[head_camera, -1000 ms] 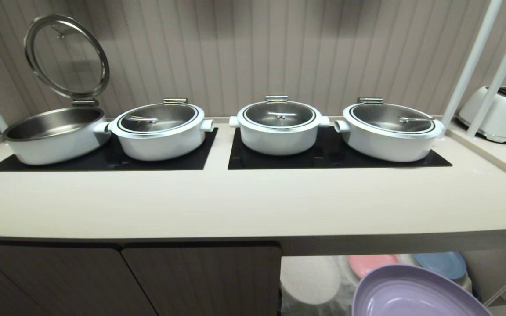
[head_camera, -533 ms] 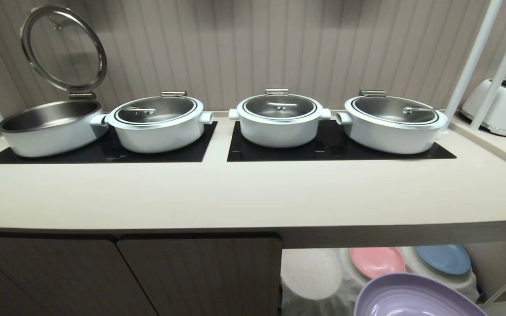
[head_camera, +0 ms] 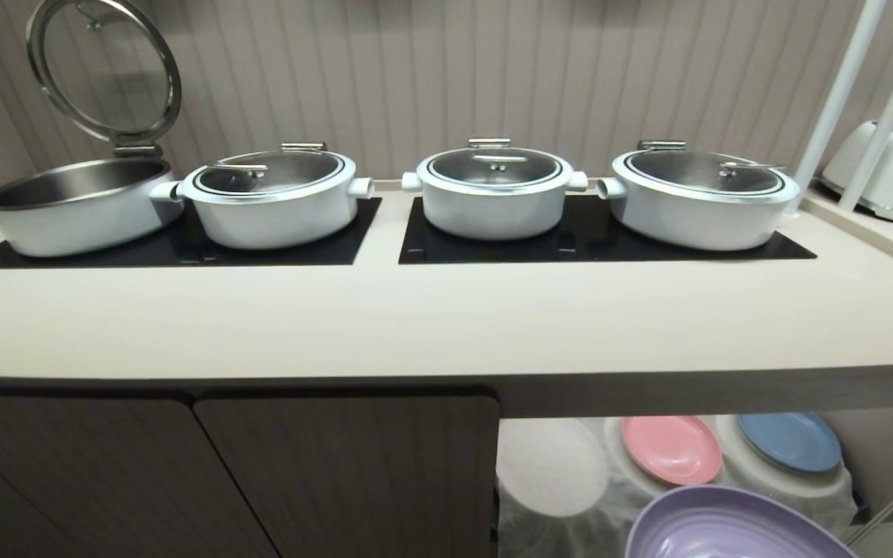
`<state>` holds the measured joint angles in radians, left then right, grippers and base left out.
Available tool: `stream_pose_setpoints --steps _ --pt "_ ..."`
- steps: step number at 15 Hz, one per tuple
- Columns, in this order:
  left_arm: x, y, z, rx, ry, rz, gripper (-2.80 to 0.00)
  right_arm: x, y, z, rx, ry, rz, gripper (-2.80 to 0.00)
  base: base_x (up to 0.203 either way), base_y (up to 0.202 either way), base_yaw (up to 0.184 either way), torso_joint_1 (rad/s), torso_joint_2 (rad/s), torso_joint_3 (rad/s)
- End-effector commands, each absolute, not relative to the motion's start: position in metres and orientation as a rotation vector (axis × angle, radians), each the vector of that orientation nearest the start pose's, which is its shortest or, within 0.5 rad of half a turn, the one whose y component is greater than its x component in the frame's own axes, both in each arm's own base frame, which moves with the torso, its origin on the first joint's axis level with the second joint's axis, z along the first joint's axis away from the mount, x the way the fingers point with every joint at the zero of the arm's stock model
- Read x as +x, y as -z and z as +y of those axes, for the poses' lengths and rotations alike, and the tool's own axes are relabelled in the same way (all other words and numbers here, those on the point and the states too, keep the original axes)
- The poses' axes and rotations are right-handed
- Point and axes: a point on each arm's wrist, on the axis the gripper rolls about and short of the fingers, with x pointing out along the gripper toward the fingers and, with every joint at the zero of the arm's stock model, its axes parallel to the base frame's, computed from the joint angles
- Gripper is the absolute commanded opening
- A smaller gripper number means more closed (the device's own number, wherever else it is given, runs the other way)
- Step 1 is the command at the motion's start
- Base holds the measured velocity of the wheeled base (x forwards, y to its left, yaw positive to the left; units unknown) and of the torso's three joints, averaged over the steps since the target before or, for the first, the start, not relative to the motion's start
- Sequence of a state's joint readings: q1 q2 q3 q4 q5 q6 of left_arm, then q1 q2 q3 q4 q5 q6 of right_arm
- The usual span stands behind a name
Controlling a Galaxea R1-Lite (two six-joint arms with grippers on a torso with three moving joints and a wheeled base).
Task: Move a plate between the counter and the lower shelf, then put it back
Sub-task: Put the plate in the cupboard
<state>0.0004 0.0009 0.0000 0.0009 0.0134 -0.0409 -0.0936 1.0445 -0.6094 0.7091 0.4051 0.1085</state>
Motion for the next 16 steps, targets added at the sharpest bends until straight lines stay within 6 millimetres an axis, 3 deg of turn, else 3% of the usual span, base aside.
stream_pose_setpoints --steps 1,16 --pt "-0.0227 -0.0754 0.0003 -0.041 -0.015 0.003 -2.80 0.0812 -0.1623 0.0013 0.383 -0.218 1.135 -2.80 0.000 0.000 0.000 -0.234 0.52 0.267" --pt "-0.0227 -0.0754 0.0003 -0.041 -0.015 0.003 -2.80 0.0810 -0.1619 0.0014 0.383 -0.218 1.137 -2.80 0.000 0.000 0.000 -0.230 0.53 0.290"
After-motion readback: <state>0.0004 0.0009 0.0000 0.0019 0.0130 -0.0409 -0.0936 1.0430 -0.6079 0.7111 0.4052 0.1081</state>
